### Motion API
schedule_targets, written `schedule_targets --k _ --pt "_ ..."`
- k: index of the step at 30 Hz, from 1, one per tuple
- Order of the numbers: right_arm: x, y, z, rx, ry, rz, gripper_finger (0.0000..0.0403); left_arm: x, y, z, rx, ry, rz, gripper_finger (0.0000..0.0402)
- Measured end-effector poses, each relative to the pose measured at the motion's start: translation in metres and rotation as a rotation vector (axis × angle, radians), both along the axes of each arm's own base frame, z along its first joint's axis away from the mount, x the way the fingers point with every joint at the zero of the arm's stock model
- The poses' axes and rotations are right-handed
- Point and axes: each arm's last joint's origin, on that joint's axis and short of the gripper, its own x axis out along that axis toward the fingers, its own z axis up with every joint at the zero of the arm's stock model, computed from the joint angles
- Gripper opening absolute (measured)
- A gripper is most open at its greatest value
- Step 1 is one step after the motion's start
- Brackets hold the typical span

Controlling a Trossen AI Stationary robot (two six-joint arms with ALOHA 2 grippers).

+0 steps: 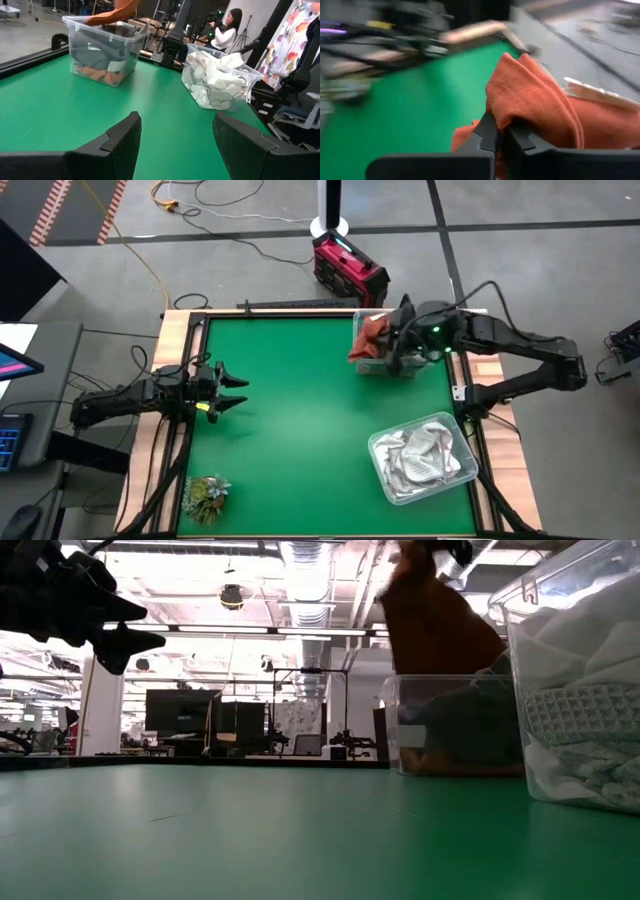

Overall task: Sort towels by color in basket
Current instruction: Put the orange towel into the top transparent bin

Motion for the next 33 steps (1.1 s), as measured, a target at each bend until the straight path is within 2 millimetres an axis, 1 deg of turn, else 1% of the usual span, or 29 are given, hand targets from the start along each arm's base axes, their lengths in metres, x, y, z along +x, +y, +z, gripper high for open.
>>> schedule_targets --k 1,3,7,8,11,13,15,17,21,26,30,33 --pt "-0.002 0.002 0.006 0.012 -0.03 0.047 0.0035 0.0 0.0 0.0 -0.007 0.001 0.001 0.0235" --pt "-0.009 0.003 0.013 0.016 -0.06 0.063 0.0033 0.0 0.0 0.0 -0.015 0.002 0.001 0.0235" --pt "-0.025 -0.002 0.01 0.026 0.004 -0.057 0.0026 0.0 0.0 0.0 -0.024 0.001 0.001 0.0235" --pt "-0.028 -0.005 0.008 0.017 0.028 -0.13 0.0026 0.0 0.0 0.0 -0.024 0.0 0.001 0.0235" --pt "-0.038 -0.015 0.002 -0.045 0.108 -0.419 0.0027 0.0 0.0 0.0 -0.035 0.0 0.001 0.0235" --pt "-0.039 -0.023 -0.006 -0.087 0.163 -0.559 0.0029 0.0 0.0 0.0 -0.039 0.0 0.001 0.0235" --pt "-0.035 -0.029 -0.019 -0.066 0.199 -0.624 0.0029 0.0 0.0 0.0 -0.041 0.001 0.002 0.0235" --pt "-0.026 -0.035 -0.037 0.006 0.239 -0.656 0.0027 0.0 0.0 -0.001 -0.048 0.003 0.002 0.0235" --pt "-0.004 -0.044 -0.074 0.199 0.336 -0.685 0.0026 0.0 0.0 -0.001 -0.05 0.003 0.007 0.0235" --pt "0.023 -0.059 -0.115 0.373 0.497 -0.747 0.003 0.0 0.001 -0.001 -0.049 0.003 0.022 0.0235" --pt "0.034 -0.08 -0.145 0.478 0.62 -0.795 0.0032 0.0 0.001 -0.001 -0.049 0.003 0.023 0.0235" --pt "0.038 -0.095 -0.165 0.503 0.711 -0.805 0.0033 0.0 0.001 -0.002 -0.051 0.014 0.023 0.0235"
